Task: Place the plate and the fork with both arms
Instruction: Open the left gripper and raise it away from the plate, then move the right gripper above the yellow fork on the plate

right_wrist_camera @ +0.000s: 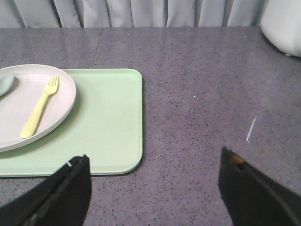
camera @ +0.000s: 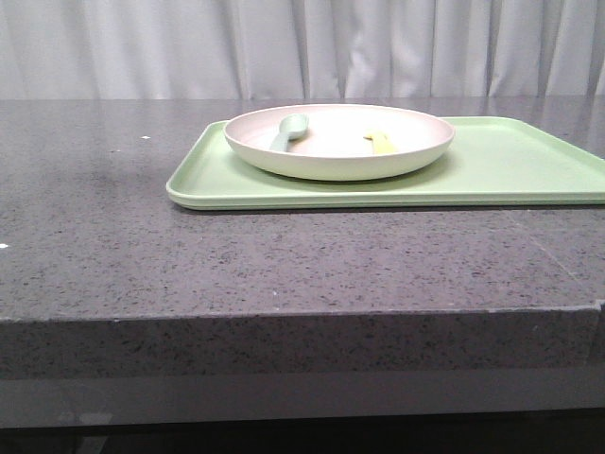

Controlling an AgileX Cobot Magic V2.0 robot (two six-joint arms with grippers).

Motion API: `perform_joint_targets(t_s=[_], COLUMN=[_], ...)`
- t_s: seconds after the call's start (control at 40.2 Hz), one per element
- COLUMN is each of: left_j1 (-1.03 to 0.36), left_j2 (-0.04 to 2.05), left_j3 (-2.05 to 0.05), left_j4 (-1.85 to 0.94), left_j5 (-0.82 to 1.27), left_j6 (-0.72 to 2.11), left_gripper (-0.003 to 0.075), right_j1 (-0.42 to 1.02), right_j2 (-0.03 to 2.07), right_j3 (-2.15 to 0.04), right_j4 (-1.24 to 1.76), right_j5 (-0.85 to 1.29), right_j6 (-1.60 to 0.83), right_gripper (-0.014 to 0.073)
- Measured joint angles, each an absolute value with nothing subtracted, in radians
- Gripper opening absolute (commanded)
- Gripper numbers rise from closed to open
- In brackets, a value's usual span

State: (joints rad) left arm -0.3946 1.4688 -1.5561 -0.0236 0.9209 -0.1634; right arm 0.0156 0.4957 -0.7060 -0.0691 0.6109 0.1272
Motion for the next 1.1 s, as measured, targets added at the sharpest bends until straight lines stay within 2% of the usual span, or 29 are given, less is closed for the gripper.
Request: perform_joint_targets(t_s=[0.274,0.697,0.896,1.095], left_j1=[-0.395,-0.395,-0.395,-0.395], left_j2=[1.233,0.86,0.781,0.772], left_j3=[-1.486,-1.02,-0.929,-0.921], left_j4=[0.132,0.143,0.143,0.143], left_j5=[0.974,0.894,0.893,0.888], left_j6=[-0.154,-0.153,-0.153,-0.153], left_gripper=[0.0398,0.0398,0.0398,0.0398], right_j1=[0.016,0.016,0.016,0.056], right_j2=[0.496,0.496,0.522,0.619], right_j3=[-0.706,-0.706,-0.739,-0.833], right_j4=[-0.069,-0.069,-0.046,0.111], right_j5=[0.611,0.622,0.701,0.828], right_j6=[0.127,0.127,0.12,-0.043], right_gripper=[0.0582,0.0582,0.0582,0.0582])
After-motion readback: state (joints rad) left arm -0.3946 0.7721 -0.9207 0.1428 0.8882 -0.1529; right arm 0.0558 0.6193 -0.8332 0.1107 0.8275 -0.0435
